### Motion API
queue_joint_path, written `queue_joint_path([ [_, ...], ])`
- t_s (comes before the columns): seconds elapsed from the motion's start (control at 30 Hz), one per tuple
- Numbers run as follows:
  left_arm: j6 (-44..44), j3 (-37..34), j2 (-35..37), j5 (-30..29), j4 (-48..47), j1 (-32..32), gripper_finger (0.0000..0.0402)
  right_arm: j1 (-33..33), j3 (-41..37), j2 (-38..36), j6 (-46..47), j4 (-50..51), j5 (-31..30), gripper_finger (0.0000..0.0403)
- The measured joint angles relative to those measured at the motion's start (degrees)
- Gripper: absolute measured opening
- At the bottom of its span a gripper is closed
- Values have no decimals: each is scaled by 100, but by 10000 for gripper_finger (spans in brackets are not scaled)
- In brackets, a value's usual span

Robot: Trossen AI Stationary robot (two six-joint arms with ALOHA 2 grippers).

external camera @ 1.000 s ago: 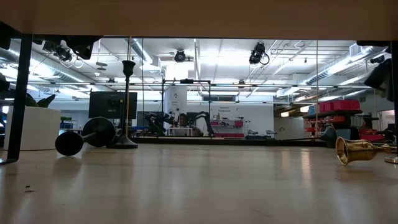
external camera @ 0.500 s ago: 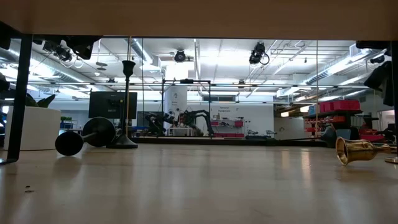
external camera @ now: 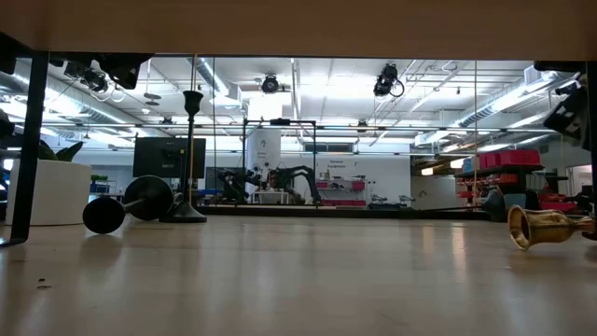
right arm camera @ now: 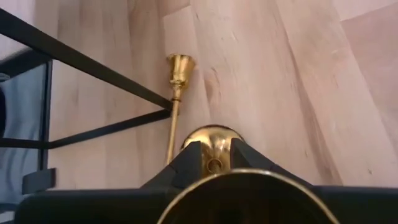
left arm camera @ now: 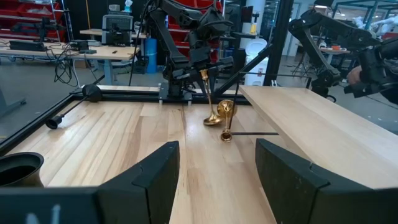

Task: Pick & Place candle stick holders
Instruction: Put the top yellow candlestick on the shelf

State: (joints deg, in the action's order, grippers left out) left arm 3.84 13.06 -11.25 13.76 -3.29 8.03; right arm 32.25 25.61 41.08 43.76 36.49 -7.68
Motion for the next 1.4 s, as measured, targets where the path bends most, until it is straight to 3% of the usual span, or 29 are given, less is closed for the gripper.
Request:
queue_joint_path([
  [0.43, -2, 0, 0, -1, 0, -1, 211, -18, 192, 3, -13, 626, -474, 72],
  [0.67, 2, 0, 0, 0, 0, 0, 211, -59, 1337, 2, -175, 1776, -1323, 72],
  [0.9, 2, 0, 0, 0, 0, -2, 211, -342, 2610, 194, -845, 2106, -1816, 72],
  [1.1, 3, 0, 0, -1, 2, -1, 211, -667, 3658, 968, -1709, 2024, -1870, 72],
  [1.4, 7, 0, 1, -2, 2, -1, 211, -898, 5197, 2892, -2754, 1885, -994, 72],
])
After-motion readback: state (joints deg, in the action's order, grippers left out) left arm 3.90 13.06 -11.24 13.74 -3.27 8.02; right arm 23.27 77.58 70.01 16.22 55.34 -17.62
